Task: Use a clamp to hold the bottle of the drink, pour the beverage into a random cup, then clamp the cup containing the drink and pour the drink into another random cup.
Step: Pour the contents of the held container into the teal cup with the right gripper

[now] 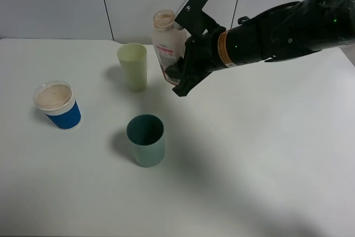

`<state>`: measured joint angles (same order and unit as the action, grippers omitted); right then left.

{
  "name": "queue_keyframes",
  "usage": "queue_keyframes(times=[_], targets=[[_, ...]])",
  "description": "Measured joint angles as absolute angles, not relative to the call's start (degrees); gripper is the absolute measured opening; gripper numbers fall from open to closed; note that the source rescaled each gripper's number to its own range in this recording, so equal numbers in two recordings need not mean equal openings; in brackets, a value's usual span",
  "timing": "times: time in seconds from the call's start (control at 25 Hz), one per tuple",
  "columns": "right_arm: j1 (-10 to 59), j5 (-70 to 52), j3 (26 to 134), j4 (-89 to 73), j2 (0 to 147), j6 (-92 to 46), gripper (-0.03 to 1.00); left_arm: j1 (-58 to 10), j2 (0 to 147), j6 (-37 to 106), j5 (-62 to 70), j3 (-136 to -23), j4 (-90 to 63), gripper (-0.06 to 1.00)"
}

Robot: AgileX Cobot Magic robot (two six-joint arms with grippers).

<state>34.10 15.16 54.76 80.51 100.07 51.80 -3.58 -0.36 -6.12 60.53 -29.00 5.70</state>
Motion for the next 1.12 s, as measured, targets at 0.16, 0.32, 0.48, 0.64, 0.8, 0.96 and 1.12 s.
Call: queue_keyframes(times=[0.16, 0.32, 0.48, 0.64, 0.8, 0.96, 1.12], targets=[[37.04, 12.22, 54.76, 80.46, 100.07, 50.76, 0.02, -3.58, -0.36, -6.12, 60.53, -29.0, 5.7, 1.0], [39.21, 9.62, 54.76, 80.46, 100.07, 50.5, 0.02, -3.58, -0.36, -6.12, 60.53, -29.0, 5.7, 1.0], [40.42, 7.3, 54.76, 79.91, 99.93, 48.75, 0.02, -3.58, -0.36, -6.12, 60.53, -29.0, 5.7, 1.0], [40.84, 4.51, 54.45, 79.12, 97.97, 46.22, 0.02, -3.58, -0.36, -6.12, 60.53, -29.0, 5.7, 1.0], [40.84, 1.93, 51.48, 77.71, 94.42, 42.46, 0.02, -3.58, -0.36, -6.12, 60.53, -29.0, 5.75, 1.0], [40.84, 0.35, 47.36, 73.89, 91.95, 36.98, 0.02, -3.58, -0.36, -6.12, 60.53, -29.0, 5.7, 1.0], [40.84, -0.38, 46.78, 72.74, 91.93, 35.55, 0.02, -3.58, -0.36, -6.12, 60.53, -29.0, 5.7, 1.0]])
